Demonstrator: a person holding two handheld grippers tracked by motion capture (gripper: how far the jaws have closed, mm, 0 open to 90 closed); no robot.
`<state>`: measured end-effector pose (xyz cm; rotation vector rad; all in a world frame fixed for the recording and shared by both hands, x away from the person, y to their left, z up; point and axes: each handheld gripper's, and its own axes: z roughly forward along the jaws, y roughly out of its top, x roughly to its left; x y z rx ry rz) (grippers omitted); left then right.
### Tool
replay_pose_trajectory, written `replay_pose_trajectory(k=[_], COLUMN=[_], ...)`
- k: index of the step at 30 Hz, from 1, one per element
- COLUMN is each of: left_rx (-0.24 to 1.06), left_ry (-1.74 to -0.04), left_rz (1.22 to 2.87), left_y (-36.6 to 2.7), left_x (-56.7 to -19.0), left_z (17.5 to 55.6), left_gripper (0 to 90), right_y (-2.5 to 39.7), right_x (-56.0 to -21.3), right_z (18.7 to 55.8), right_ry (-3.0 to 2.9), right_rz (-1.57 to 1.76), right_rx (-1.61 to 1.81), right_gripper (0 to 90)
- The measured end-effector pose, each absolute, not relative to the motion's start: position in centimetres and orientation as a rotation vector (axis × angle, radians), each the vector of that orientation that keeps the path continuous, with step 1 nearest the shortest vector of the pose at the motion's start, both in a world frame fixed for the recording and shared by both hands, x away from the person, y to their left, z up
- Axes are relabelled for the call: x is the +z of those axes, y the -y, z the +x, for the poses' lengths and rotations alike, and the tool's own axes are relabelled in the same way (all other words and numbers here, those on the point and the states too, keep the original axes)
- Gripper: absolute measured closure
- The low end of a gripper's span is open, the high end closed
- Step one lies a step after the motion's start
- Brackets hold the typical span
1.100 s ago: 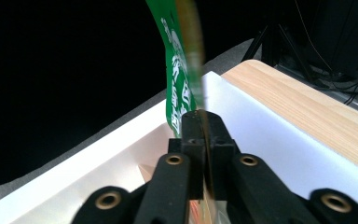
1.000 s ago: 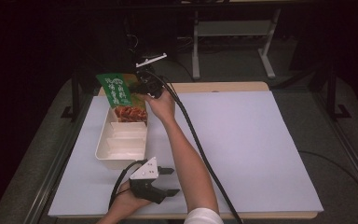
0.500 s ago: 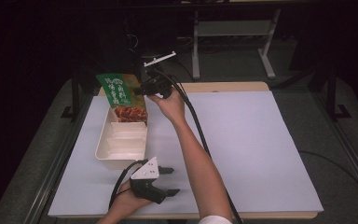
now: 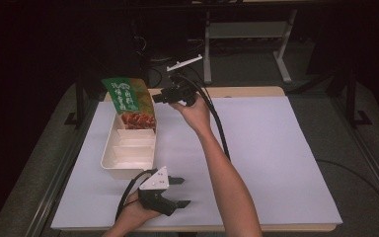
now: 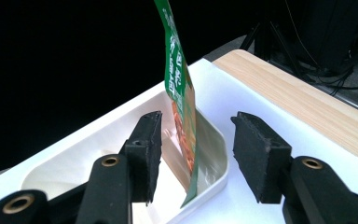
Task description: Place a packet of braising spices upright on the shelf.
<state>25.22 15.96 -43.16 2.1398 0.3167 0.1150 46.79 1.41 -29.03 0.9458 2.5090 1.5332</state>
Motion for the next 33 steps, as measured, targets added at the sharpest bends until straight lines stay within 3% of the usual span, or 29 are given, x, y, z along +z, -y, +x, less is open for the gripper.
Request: replay_pose_trajectory(k=[33], left_rx=[0.126], left_ry=[-0.332], left_rz=[2.141], left_y=[-15.8], left_x=[-43.2], left_z=[25.2], left_gripper=[25.4], right_y=[5.0], right_x=[-29.1], right_z=[43.8], right_ry=[-2.51], right_rz=[0.996], right_rx=[1.523], right_gripper=[38.6])
